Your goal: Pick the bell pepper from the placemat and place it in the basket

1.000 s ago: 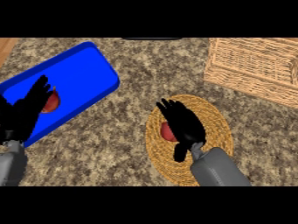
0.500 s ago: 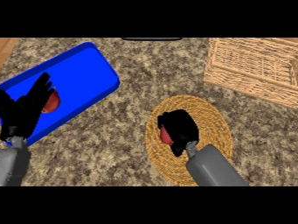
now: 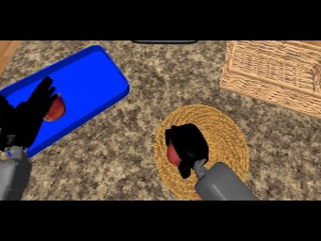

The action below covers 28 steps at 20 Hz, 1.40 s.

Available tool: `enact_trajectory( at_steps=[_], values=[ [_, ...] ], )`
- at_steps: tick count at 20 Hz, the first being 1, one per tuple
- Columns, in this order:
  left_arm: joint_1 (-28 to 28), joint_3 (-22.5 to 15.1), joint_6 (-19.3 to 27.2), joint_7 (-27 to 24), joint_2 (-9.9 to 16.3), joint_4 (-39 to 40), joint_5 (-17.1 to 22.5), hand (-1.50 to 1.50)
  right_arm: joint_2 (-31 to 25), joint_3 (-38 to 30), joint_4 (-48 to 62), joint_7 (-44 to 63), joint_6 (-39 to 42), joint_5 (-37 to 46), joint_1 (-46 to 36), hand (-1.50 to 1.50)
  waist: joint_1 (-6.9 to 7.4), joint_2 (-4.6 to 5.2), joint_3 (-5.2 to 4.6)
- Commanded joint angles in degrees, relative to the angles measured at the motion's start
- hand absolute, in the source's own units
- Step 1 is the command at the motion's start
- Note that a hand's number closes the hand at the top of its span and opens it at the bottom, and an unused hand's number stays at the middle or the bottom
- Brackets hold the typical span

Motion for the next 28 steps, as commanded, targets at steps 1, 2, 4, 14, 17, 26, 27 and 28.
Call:
enact_trajectory(
  at_steps=[1,2,4,14,17,26,27,28],
  values=[
    [-0.53,-0.01,0.68,-0.91,-0.7,0.81,-0.45,0.0,0.5,4.96,-2.91,9.64,-7.65,-9.21,4.07,1.5,0.47,0.48,0.22],
    [1.46,-1.34,-0.01,-1.8,-1.45,-0.23,-0.81,0.0,0.5,6.41,-6.78,13.36,-9.35,-12.36,5.32,1.5,0.88,0.34,0.25],
    [1.74,-0.42,-1.56,-1.31,0.05,-1.14,0.25,0.0,0.51,13.09,-7.55,18.93,-13.73,-15.34,5.52,1.5,1.08,0.36,0.22],
    [-0.73,0.07,-0.15,-1.53,-0.57,2.5,-0.58,0.0,0.53,18.32,-24.8,19.57,-38.03,-19.89,-1.11,1.5,0.1,0.22,0.16],
    [-0.1,1.65,-0.27,-1.41,0.66,1.56,0.06,0.0,0.53,14.16,-33.35,26.5,-31.93,-11.28,-0.8,1.5,-1.03,-0.01,0.14],
    [1.58,0.9,-1.4,-2.24,-0.31,1.62,-0.1,0.0,0.52,7.12,-41.52,45.98,-19.22,-3.41,-12.44,1.5,-0.45,0.19,0.14],
    [2.35,-1.6,0.38,-2.08,-2.53,-0.6,-2.0,0.0,0.52,3.58,-36.08,45.98,-19.89,-6.44,-19.61,1.5,0.18,0.26,0.13],
    [2.47,1.04,-2.37,-2.34,0.38,0.25,0.38,0.0,0.52,1.51,-38.96,49.1,-17.13,-5.75,-21.98,1.5,0.08,0.14,0.1]
  ],
)
